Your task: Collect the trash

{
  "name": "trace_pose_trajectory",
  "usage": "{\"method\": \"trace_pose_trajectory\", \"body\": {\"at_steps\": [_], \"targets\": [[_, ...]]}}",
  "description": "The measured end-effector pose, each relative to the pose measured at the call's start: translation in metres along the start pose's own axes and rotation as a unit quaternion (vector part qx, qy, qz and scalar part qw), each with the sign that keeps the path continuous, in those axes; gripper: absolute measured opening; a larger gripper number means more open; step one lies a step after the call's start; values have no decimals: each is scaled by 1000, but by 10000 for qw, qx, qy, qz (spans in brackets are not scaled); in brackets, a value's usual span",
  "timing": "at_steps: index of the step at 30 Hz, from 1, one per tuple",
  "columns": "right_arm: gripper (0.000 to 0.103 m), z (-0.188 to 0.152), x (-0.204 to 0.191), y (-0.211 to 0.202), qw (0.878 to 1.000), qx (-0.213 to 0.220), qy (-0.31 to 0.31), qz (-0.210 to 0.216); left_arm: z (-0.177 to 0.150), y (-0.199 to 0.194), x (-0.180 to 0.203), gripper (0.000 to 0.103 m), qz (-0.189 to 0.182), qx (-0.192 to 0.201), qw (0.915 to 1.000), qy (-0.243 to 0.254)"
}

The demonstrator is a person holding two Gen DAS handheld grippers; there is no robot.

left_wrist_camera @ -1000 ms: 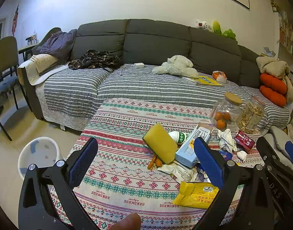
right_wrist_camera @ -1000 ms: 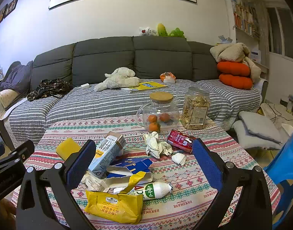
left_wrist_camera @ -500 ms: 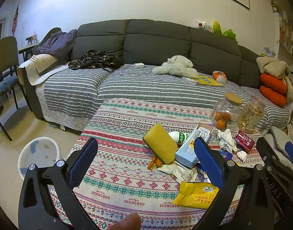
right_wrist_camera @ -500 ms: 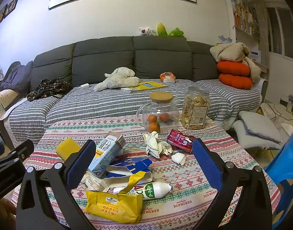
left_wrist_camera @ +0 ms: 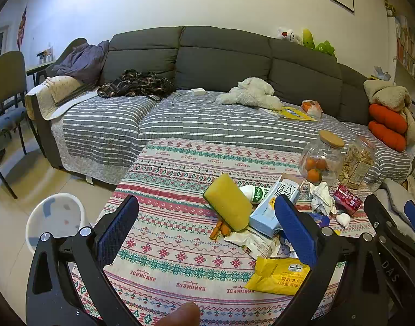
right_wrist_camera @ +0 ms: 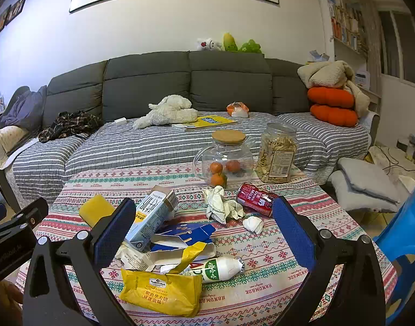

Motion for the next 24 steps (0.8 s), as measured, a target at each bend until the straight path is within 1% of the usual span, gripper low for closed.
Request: {"method": "trace_pose_trajectory", "body": {"at_steps": [8,11,15,16,17,21,23,24], "targets": [[98,-1,0,0,10000,-21,1,4,-1,0,-2,96,21,70,10000,7],[98,-2,1,0,10000,-35,-7,6,-3,1,-3,96,23,48,10000,19],[98,-2,1,1,10000,-86,-1,-13,-4,4,-4,96,-28,-29,10000,-90],[98,-2,3,3,9999,-151,32,-32,-3,5,-2,96,-168,-84,9995,-256],[98,-2,3,7,9997,-239,60,-28,-3,7,-2,96,-197,-134,9993,-290],[98,-8,15,28,9955,-893,315,-45,-3,21,1,96,-397,-519,9969,-447],[98,-10,21,37,9923,-1176,382,-16,-1,31,5,96,-441,-692,9961,-313],[98,-11,25,42,9900,-1343,427,-3,0,35,7,96,-408,-657,9969,-168]]}}
Point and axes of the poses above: each gripper's, at about its wrist camera, not at the fingertips, and y roughly the way its jaws point, x to its right, z to its top, the point moved 10 cm from there along y, roughly the way its jaws point, and after that the axes turned 10 degrees about -x, right-handed, at the moved point
